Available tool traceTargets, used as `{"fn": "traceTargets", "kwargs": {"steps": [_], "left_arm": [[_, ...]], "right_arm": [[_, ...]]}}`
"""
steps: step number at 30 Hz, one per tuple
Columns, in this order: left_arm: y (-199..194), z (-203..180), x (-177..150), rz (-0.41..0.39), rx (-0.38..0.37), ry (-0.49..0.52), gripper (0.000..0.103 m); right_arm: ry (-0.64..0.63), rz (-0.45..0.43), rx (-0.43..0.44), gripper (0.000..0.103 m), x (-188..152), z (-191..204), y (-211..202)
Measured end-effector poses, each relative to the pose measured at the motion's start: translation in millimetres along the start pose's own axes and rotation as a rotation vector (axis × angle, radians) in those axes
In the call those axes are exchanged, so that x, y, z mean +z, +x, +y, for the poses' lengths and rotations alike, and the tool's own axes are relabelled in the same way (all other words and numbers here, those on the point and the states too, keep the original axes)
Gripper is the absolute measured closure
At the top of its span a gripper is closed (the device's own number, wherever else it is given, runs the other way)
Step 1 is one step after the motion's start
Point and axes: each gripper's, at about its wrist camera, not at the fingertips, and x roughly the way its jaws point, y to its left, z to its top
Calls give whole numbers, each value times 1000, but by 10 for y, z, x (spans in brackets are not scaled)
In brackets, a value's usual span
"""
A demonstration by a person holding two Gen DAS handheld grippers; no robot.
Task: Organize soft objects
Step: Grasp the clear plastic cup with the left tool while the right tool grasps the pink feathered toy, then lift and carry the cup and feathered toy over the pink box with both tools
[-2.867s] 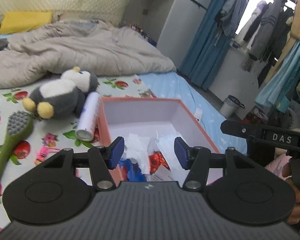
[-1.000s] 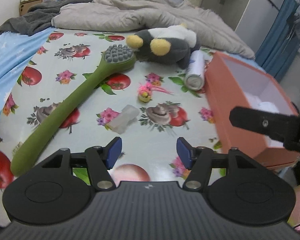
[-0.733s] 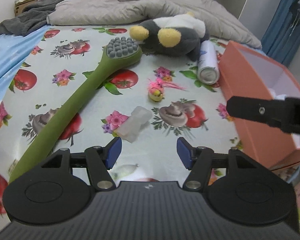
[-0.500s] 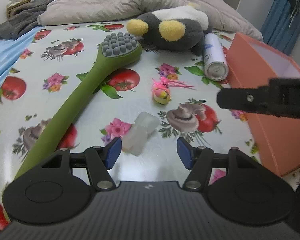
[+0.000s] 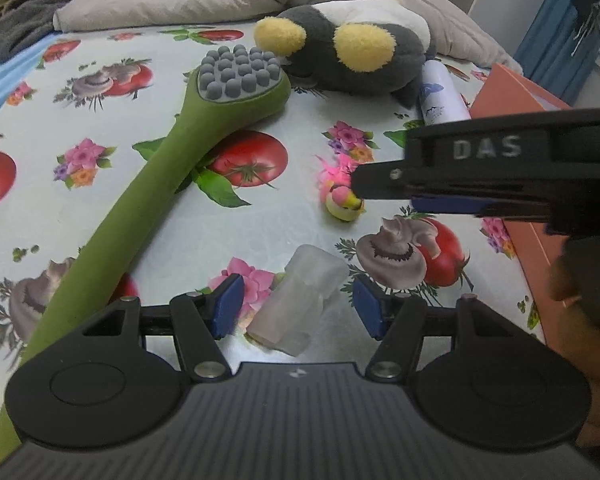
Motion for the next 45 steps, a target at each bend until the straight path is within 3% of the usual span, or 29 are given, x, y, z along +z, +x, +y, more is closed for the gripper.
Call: {"fn": "traceTargets", "kwargs": {"steps": [11,15,18,22,33,45], "left_arm": [[56,76,6,-4,-80,-81,60],[43,94,-7,-5,-86,-106,67],[16,116,-24,-6,-84,-119,73],[-22,170,-19,7,-92,-173,79],[-254,114,-120,-2,-76,-205,82],[-773,-42,-211,-47,-58,-186,82]], "right_arm": [[25,66,15,50,31,-52,374],[5,80,11,55,37,-59,485],[-11,74,11,68,47,-49,495],[-21,84,12,69,38,-31,475],[-82,43,10,69,-18,69,113],[-93,6,-14,69,-182,54,-483]]}}
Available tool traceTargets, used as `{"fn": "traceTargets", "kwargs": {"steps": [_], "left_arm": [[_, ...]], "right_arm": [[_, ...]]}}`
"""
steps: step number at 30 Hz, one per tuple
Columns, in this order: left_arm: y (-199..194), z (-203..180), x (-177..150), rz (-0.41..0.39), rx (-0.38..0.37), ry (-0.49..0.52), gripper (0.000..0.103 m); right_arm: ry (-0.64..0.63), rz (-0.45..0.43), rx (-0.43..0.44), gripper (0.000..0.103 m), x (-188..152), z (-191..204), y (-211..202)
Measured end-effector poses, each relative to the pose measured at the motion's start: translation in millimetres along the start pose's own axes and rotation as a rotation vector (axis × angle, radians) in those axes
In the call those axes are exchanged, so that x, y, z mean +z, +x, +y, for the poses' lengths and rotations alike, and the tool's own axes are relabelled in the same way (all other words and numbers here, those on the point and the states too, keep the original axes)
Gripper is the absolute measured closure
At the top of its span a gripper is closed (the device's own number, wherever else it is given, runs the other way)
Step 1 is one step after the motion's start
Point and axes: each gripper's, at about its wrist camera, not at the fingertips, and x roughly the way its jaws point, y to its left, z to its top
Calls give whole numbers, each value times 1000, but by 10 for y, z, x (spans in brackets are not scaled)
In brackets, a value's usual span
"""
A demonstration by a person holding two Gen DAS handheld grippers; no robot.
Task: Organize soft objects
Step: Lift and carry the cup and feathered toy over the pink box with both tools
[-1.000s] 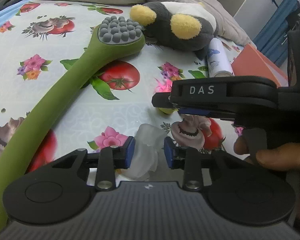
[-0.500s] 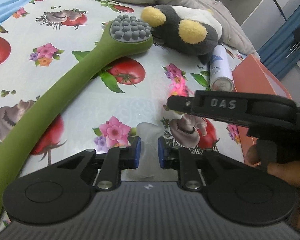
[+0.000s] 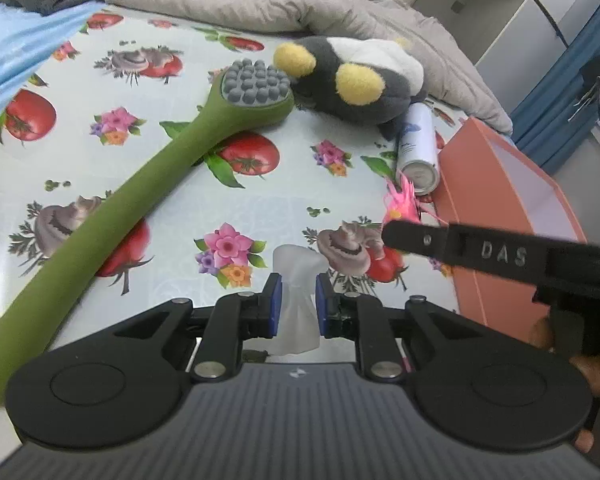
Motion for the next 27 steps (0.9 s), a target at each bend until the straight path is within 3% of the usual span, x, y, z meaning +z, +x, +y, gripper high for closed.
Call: {"fn": "traceTargets", "kwargs": {"steps": [18,27], "left_arm": [[-773,-288,-375,-67,17,20,82],[-1115,-559,-284,-122,0,60,82]], "right_arm": [[-55,-15,40,69,-508,161,-891],[-69,-88,35,69,-510,174,-1311]]}}
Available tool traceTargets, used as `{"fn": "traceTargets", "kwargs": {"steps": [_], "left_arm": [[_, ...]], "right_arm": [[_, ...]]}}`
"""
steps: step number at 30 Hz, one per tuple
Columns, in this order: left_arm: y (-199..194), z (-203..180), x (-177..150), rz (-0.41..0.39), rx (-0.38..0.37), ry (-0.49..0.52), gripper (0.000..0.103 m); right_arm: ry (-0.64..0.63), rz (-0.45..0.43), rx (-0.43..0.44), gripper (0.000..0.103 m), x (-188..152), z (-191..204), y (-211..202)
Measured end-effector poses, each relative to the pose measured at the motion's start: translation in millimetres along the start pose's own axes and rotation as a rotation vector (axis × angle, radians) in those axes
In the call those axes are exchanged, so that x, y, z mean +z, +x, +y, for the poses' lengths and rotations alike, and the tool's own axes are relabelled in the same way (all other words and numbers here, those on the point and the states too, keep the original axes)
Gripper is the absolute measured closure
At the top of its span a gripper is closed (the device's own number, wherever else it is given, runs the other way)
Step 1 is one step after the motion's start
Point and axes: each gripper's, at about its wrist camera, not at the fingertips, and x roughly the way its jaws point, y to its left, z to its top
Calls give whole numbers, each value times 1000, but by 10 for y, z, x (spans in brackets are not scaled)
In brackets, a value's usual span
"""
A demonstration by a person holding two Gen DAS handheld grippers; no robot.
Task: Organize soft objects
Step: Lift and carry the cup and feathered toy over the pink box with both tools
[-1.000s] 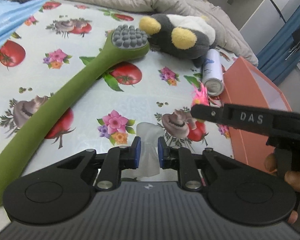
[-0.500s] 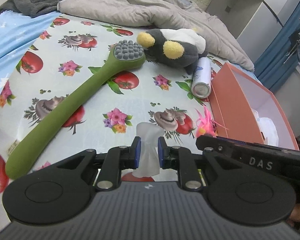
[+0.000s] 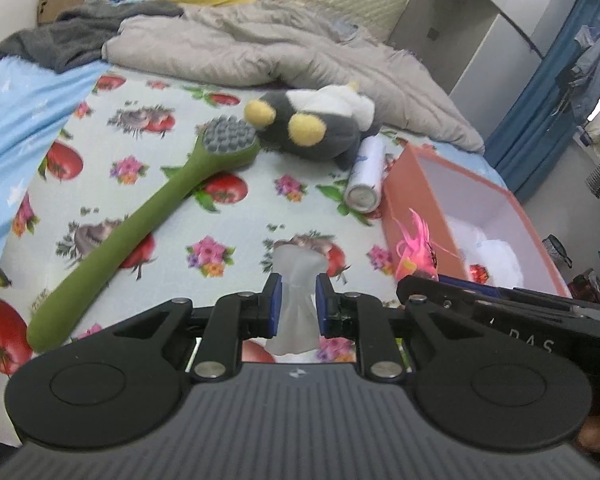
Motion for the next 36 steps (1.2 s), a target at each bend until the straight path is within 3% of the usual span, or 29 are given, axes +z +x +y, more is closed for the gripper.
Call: {"fn": "traceTargets", "kwargs": {"steps": [7,21,27,36], "left_arm": [[-198,-333,301,-57,-43,46,82],[-237,-1381,1107,-134,-223,143,82],[18,-1846,1262,-69,-289,171,82],[750,-2402,1261,82,-314,221,81]], "right_arm": [[-13,-85,10,69,223,-52,-302],[-44,-246,-118,69,829,-478,-938],[-14,-275,-169,69,1031,-854,-1140],[0,-184,-250,69,1018,-1376,-1106]]}}
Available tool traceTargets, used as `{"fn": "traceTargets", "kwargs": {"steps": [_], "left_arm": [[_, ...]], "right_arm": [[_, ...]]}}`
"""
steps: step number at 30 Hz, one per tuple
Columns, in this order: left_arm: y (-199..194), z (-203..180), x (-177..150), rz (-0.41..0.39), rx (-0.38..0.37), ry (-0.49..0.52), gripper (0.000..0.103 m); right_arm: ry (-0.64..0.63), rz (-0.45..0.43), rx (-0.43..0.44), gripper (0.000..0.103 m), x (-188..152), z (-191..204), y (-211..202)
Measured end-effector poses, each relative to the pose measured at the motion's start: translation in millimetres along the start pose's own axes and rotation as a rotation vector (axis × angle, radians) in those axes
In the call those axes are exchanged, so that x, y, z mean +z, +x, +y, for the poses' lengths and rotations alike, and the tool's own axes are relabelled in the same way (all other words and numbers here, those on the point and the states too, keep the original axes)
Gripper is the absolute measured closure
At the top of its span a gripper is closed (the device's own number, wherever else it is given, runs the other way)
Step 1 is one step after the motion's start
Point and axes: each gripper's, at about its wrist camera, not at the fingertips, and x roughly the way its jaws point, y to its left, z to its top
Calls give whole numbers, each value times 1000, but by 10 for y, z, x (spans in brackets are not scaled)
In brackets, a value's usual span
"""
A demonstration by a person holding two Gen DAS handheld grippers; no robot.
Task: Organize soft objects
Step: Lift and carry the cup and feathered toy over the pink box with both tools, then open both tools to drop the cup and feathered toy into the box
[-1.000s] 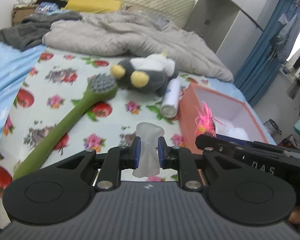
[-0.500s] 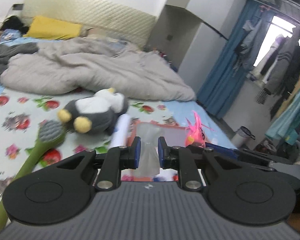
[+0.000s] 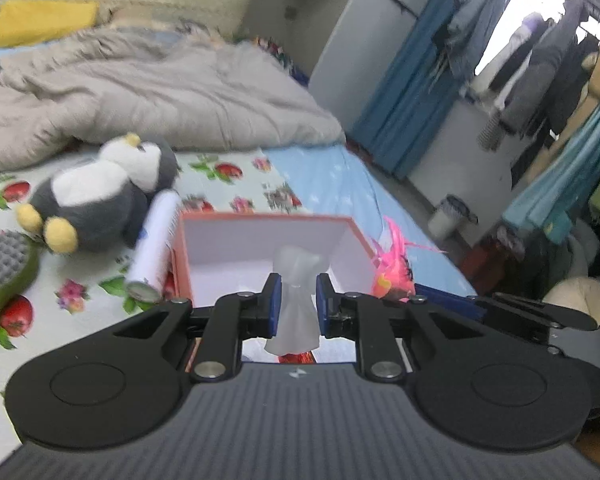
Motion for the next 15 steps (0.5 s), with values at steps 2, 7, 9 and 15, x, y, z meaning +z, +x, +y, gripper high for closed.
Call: {"fn": "traceTargets", "kwargs": {"steps": [2,7,9,15], "left_arm": [[179,-22,-50,35,-20,2,81],[624,27,-257,138,-9,4,81],[771,82,-348,178,-4,-4,81],[1051,194,-570,252,1,-22,81]], "right_arm": [[21,22,-8,69,-65,-107,53],[65,137,-7,69,-385,-274,309],[92,177,-11,69,-541,-331,414],[139,243,-26,69,-804,-445,599]]}}
